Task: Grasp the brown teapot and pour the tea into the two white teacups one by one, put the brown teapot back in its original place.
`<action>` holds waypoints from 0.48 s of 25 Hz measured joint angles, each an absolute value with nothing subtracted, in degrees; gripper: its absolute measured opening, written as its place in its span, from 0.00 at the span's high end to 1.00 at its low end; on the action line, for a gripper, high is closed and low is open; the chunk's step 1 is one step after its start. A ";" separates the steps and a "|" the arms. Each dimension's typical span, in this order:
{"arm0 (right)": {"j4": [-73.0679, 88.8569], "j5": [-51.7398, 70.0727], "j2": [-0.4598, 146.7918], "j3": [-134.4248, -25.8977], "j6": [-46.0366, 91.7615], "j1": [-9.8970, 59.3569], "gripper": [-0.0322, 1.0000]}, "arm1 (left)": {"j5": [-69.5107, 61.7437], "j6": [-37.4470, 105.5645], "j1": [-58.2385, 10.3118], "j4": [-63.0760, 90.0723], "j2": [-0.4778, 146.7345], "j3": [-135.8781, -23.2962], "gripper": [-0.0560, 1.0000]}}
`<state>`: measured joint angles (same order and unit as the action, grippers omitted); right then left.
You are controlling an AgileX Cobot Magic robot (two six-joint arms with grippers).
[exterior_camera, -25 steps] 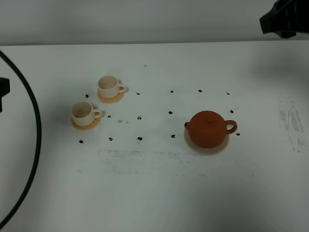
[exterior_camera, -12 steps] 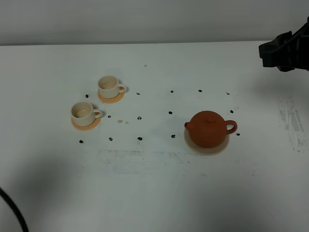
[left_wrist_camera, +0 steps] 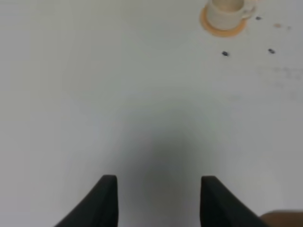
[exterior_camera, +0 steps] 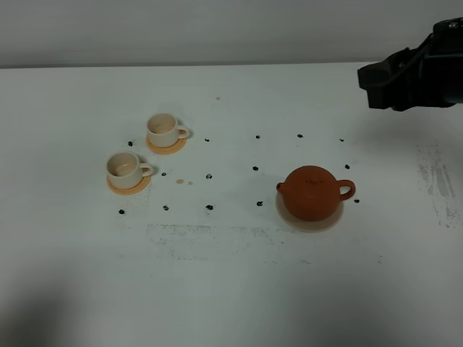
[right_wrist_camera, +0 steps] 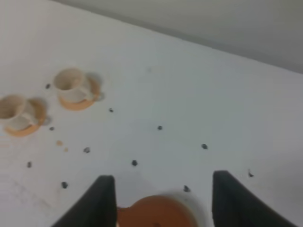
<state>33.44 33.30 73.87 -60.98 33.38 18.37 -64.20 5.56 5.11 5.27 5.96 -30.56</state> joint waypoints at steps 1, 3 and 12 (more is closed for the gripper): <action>33.17 33.37 73.87 -60.98 33.38 18.92 0.51 | -63.39 5.48 5.11 5.27 4.81 -29.35 0.54; 32.59 33.73 73.87 -60.86 33.38 19.42 0.51 | -61.84 5.45 5.11 5.19 3.18 -27.47 0.54; 31.69 33.78 73.87 -55.71 33.30 19.42 0.51 | -61.37 5.33 5.11 5.07 0.85 -26.26 0.54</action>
